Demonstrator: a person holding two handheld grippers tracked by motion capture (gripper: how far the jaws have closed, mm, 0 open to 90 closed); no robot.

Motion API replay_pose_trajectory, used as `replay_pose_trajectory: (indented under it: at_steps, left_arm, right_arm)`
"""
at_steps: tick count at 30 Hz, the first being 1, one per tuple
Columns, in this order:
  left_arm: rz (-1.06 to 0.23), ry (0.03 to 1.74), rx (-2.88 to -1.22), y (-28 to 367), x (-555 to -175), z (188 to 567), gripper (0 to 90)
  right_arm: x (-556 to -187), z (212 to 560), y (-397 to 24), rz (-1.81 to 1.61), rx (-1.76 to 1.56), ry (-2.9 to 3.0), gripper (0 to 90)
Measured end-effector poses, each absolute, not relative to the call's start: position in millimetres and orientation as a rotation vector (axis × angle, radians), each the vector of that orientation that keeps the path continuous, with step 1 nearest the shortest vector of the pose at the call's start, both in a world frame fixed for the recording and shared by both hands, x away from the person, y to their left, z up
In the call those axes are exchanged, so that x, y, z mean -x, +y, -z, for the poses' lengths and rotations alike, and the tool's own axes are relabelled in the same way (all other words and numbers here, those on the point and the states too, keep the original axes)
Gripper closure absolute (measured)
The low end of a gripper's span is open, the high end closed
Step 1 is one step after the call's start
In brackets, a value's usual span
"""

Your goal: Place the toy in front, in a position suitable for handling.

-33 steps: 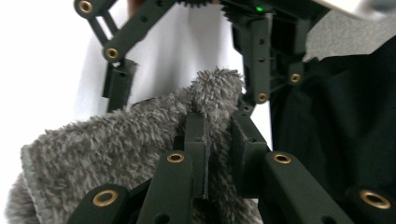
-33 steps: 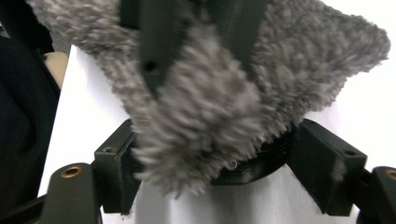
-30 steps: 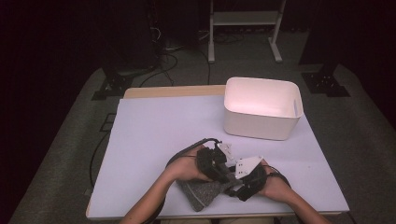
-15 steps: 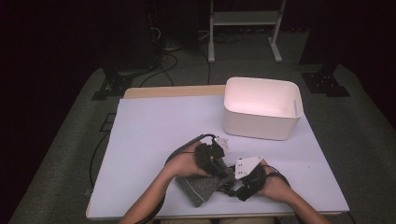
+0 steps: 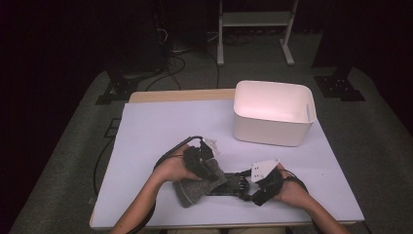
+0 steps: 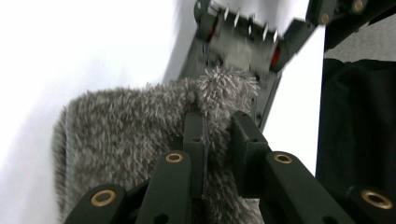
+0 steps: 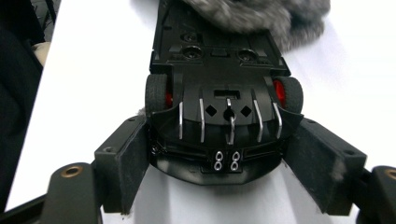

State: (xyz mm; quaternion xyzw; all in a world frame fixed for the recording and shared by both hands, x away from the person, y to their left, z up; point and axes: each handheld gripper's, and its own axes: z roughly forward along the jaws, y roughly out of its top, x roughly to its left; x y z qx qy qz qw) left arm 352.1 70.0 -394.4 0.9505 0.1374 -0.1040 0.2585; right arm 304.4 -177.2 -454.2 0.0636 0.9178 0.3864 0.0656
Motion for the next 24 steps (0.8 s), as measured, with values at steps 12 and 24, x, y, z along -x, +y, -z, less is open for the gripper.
replay_pose_trajectory:
  at_steps: [12,24]
  left_arm:
    - [0.342,0.357,-2.553,66.7,-346.8,403.9,78.2]
    - [0.349,0.309,-2.554,62.7,-340.2,404.7,78.4]
  right_arm:
    - [-307.9,454.3,-181.4,-1.134,-0.366,2.857,20.2]
    - [-313.4,430.2,-178.6,-1.229,-0.421,2.893,16.4]
